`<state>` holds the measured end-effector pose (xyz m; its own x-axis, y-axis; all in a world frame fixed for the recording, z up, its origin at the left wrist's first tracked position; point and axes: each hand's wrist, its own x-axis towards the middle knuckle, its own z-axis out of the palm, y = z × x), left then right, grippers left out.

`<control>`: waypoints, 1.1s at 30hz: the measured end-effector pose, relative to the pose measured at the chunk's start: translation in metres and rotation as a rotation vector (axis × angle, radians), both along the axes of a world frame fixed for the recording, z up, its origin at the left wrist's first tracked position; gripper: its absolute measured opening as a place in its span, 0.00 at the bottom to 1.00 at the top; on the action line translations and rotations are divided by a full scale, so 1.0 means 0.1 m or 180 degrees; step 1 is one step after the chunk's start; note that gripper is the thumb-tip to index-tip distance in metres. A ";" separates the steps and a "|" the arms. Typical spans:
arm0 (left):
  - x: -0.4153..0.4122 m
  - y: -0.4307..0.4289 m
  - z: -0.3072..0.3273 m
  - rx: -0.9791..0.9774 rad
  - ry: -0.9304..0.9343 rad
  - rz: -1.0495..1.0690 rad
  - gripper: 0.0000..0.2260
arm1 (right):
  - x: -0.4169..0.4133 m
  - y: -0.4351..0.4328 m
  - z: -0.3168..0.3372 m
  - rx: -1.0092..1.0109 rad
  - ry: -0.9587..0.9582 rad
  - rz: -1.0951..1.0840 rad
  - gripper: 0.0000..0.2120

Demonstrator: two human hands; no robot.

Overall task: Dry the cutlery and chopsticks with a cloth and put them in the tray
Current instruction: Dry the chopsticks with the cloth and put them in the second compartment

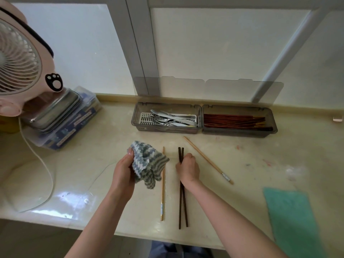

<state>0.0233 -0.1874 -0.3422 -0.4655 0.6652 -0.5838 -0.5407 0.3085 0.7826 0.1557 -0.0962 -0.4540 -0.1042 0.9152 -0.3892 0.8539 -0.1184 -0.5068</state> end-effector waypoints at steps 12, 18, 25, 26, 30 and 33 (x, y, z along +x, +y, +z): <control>-0.04 -0.10 -0.13 0.0254 -0.0810 -0.0959 0.16 | 0.51 0.38 0.67 -0.1486 0.2496 0.0356 0.11; 0.15 -0.01 -0.14 0.0153 -0.0853 -0.1331 0.16 | 0.66 0.39 1.05 -0.1983 0.3186 0.0771 0.05; 0.27 0.10 -0.09 0.0070 -0.0211 -0.1979 0.17 | 0.63 0.30 1.10 -0.1786 0.3108 0.0862 0.08; 0.29 0.11 -0.08 0.0082 -0.0120 -0.2062 0.18 | 0.61 0.29 1.10 -0.1739 0.3074 0.0798 0.07; 0.37 0.12 -0.04 0.0071 0.0244 -0.2384 0.16 | 0.57 0.22 1.07 -0.1524 0.2967 0.0576 0.05; 0.43 0.10 -0.03 -0.0011 0.0559 -0.2486 0.07 | 0.56 0.18 1.05 -0.1335 0.2844 0.0510 0.07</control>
